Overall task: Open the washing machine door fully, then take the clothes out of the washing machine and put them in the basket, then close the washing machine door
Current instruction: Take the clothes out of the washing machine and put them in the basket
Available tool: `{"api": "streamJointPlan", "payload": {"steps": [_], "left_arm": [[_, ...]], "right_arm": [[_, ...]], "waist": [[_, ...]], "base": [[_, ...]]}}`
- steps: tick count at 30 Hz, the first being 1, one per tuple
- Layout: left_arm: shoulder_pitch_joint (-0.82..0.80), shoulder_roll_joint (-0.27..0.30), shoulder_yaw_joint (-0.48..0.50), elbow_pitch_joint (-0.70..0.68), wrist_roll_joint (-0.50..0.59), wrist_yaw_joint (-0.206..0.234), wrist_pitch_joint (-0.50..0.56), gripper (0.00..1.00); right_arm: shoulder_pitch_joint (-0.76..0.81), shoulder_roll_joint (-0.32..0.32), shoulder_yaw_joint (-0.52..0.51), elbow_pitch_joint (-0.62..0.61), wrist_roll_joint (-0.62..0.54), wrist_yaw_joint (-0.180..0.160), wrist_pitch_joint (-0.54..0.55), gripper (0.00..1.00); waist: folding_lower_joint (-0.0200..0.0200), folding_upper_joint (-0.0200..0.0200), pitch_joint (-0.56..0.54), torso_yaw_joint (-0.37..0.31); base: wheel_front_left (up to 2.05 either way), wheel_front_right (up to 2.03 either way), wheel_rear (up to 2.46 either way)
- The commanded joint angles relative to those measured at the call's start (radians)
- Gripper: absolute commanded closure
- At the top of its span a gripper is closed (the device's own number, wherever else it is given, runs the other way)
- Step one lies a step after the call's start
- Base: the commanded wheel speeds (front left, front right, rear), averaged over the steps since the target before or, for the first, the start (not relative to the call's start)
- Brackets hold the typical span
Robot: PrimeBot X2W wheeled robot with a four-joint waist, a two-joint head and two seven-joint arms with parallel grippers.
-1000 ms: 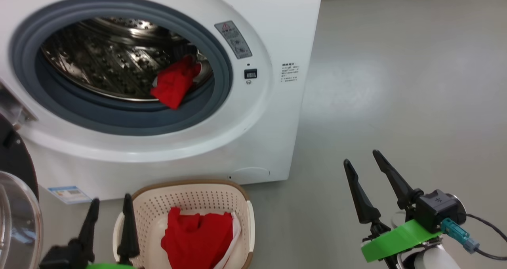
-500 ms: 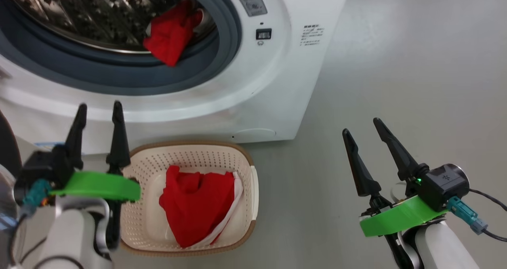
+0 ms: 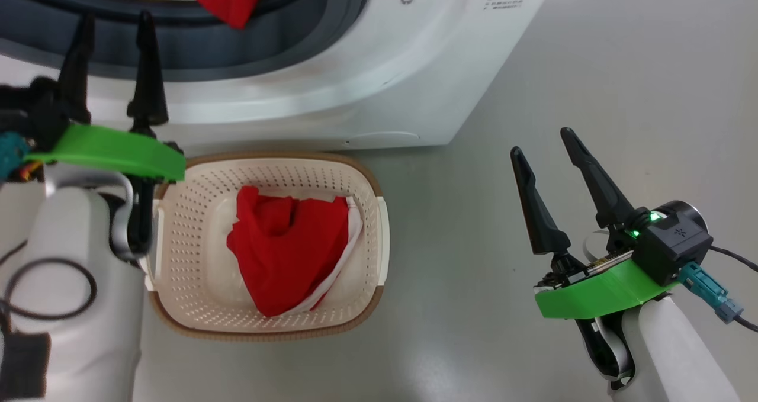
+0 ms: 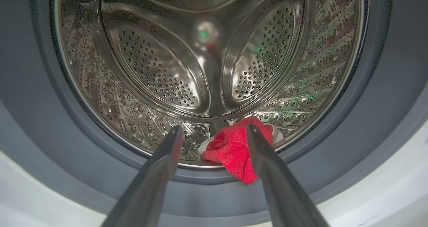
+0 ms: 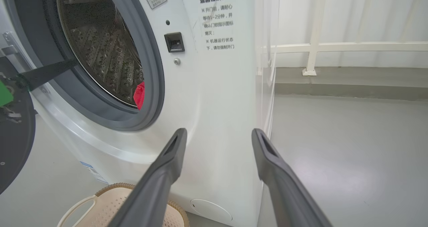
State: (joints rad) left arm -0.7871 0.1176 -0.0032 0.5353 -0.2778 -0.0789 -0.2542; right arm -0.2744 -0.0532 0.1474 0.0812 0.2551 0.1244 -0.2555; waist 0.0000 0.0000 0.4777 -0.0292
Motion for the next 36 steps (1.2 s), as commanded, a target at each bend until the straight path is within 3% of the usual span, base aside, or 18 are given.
{"api": "streamJointPlan", "payload": {"steps": [1,12,16,20,26,31,36], "left_arm": [[-0.048,0.045,0.023,0.015,-0.01,-0.011,-0.007,0.0],[-0.266,0.093,-0.009,0.188,0.011,-0.036,-0.007,0.0],[-0.342,0.091,-0.004,0.277,-0.037,-0.045,-0.005,0.0],[-0.409,0.068,0.002,0.345,-0.152,-0.051,0.053,0.0],[-0.456,0.08,-0.09,0.352,-0.289,-0.051,0.153,0.0],[-0.486,0.124,-0.168,0.423,-0.263,-0.049,0.241,0.0],[-0.526,0.13,-0.207,0.496,-0.233,-0.028,0.306,0.0]], "right_arm": [[-0.013,0.003,0.03,-0.028,0.012,0.006,-0.006,0.0],[-0.05,0.003,0.05,-0.025,0.022,0.006,-0.006,0.0],[-0.058,0.003,0.06,-0.02,0.029,0.006,-0.006,0.0],[-0.057,0.003,0.067,-0.013,0.03,0.006,-0.006,0.0],[-0.066,0.003,0.082,-0.001,0.031,0.006,-0.006,0.0],[-0.073,0.003,0.104,0.007,0.04,0.006,-0.006,0.0],[-0.074,0.003,0.121,0.013,0.053,0.006,-0.006,0.0]], "waist": [[0.0,0.0,0.055,-0.004],[0.0,0.0,0.115,-0.035],[0.0,0.0,0.122,-0.045],[0.0,0.0,0.12,-0.052],[0.0,0.0,0.116,-0.069],[0.0,0.0,0.11,-0.091],[0.0,0.0,0.109,-0.111]], "base": [[0.0,0.0,0.0],[0.0,0.0,0.0],[0.0,0.0,0.0],[0.0,0.0,0.0],[0.0,0.0,0.0],[0.0,0.0,0.0],[0.0,0.0,0.0]]}}
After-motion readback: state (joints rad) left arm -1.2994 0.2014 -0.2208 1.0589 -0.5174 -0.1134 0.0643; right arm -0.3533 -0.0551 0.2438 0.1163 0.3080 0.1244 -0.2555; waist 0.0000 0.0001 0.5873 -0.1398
